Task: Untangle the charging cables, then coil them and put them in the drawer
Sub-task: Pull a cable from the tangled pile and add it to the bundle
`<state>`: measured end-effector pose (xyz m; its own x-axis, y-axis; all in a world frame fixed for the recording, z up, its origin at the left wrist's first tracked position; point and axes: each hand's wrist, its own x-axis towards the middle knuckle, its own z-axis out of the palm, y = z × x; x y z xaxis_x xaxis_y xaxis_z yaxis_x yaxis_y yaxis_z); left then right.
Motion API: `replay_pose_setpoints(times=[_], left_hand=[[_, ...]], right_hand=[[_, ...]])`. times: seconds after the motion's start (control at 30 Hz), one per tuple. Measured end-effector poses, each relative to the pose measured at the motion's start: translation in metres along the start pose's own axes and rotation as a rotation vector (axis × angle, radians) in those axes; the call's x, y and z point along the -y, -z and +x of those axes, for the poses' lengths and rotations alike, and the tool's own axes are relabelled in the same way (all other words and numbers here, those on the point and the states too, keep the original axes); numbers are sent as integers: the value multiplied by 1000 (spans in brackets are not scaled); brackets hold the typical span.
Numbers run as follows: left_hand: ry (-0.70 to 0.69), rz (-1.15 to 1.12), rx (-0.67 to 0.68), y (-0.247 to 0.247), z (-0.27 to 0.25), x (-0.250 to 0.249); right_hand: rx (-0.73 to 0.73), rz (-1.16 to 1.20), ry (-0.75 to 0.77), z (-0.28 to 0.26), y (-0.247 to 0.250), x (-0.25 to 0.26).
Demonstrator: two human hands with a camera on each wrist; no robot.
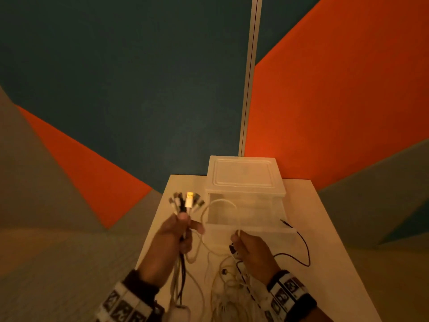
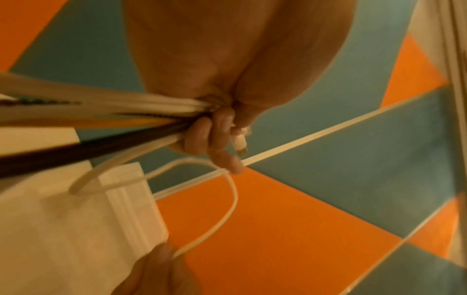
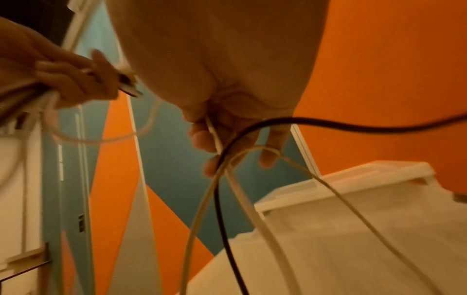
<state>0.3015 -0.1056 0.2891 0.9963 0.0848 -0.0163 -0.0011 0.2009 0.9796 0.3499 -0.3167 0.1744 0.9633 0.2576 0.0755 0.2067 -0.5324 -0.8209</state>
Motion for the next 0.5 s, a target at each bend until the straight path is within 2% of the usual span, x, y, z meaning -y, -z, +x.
replay_pose_setpoints(times=[0.07, 0.2, 0.37, 0.5], left_hand=[[28, 36, 74, -13, -5, 12], [59, 13, 90, -35, -9, 21], [89, -134, 135, -49, -11, 25], [-3, -152, 139, -36, -9, 13]], right_hand=[[-27, -116, 121, -5, 3, 12], [-19, -144, 206, -21, 0, 32], [49, -117, 237, -28, -3, 42], [104, 10, 188, -37, -5, 17]])
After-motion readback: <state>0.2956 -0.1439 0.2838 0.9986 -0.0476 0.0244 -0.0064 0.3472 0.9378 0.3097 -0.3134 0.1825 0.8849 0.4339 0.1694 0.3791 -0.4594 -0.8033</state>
